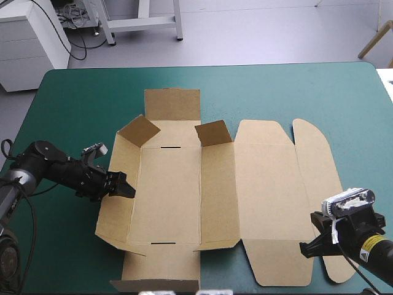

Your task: Fold the box

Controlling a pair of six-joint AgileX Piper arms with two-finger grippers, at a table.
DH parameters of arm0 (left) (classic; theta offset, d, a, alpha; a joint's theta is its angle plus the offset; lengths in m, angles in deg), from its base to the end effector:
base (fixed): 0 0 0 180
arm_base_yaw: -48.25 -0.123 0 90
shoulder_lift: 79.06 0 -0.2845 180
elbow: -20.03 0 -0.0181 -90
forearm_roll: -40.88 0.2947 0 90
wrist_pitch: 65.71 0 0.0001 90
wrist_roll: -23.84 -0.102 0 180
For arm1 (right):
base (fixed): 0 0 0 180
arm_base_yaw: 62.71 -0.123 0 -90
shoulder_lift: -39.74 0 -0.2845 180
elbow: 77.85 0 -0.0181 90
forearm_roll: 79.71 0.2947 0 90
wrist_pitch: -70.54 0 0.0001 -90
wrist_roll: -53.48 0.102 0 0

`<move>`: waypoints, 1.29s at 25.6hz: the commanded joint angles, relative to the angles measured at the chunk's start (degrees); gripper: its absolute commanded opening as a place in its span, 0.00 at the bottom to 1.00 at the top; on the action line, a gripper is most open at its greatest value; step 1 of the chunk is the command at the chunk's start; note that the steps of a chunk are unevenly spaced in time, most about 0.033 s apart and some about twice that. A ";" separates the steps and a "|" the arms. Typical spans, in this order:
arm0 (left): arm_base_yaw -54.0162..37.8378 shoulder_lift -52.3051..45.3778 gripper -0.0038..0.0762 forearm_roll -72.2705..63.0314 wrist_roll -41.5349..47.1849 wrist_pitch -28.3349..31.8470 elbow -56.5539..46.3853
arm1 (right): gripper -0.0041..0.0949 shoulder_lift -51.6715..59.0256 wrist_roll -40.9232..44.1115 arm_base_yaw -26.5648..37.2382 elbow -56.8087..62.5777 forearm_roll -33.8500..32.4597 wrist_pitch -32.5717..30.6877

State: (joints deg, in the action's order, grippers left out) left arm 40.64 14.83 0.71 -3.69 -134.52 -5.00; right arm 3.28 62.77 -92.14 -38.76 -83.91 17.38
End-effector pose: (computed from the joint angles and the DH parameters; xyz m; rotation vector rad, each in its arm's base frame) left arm 0.2887 -0.0233 0.1988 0.0579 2.9165 -0.9711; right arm 0.1175 0.0594 0.3195 -0.4124 2.2202 0.2744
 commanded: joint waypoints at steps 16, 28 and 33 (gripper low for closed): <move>0.34 -1.77 0.04 6.02 3.55 -3.19 1.61 | 0.04 -0.20 -0.17 0.02 -1.35 -0.48 3.35; 7.54 -0.68 0.04 23.38 6.37 0.03 15.18 | 0.04 -0.20 -0.29 0.02 -1.35 0.36 3.14; 19.87 7.43 0.04 34.55 6.79 -3.21 33.85 | 0.04 -0.20 -0.29 0.02 -1.35 0.36 3.14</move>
State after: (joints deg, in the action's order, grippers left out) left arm 56.66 21.61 32.60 3.33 -136.27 21.56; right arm 3.28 62.77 -92.14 -38.76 -83.25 17.38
